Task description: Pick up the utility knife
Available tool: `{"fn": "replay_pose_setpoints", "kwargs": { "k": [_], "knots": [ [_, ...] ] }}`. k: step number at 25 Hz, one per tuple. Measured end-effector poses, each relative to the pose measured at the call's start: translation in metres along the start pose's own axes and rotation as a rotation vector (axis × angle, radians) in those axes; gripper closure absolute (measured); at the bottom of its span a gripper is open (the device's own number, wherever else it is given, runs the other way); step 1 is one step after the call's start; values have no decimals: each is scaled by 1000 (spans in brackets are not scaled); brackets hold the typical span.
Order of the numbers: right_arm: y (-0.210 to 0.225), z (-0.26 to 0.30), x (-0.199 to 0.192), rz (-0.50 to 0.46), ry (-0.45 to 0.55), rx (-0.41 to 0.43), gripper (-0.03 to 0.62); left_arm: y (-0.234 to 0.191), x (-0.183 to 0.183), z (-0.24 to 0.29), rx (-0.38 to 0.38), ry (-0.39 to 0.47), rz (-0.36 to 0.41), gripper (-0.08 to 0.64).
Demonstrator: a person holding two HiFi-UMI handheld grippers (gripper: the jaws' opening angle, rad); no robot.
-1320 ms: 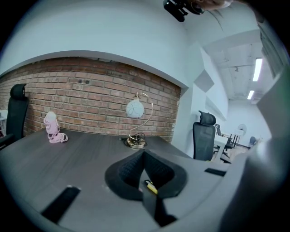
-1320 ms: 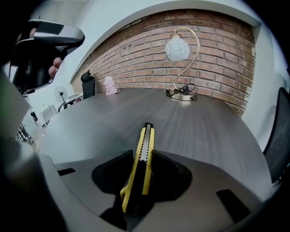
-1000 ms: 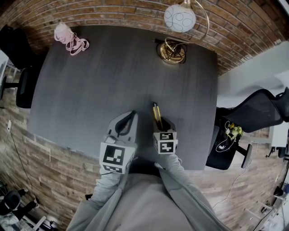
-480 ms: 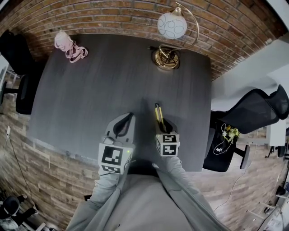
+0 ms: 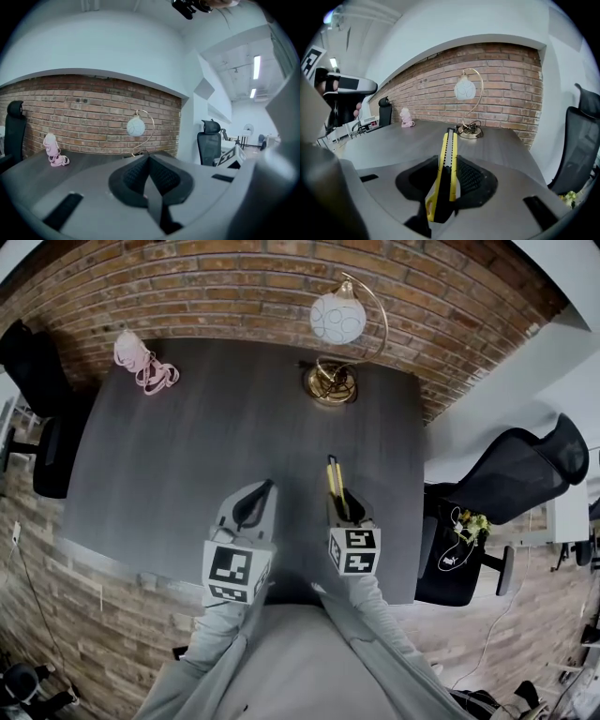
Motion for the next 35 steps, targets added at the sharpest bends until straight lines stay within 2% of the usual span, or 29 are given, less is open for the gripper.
{"fn": "replay_pose_setpoints", "kwargs": {
  "k": [12,22,28,35],
  "knots": [
    [30,-49,65,-13,225,-70,457,9,20,7,-32,37,38,541],
    [47,-98,104,-33,393,-105,459,16,28,7,-41,57,52,541],
    [54,-124,115,-56,456,-112,459,20,29,3,-36,61,49,541],
    [60,-144,114,-47,478,-112,459,21,29,-4,-26,61,50,541]
  ]
}}
Point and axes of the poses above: the fingertips, and each gripper's own axes: z forward along the fingers, y to its right, x out of its top, the point moved 6 cm from there along -z, backward along the fingers, and after that the axes turned 10 degrees about -z, right-handed, at the moved point
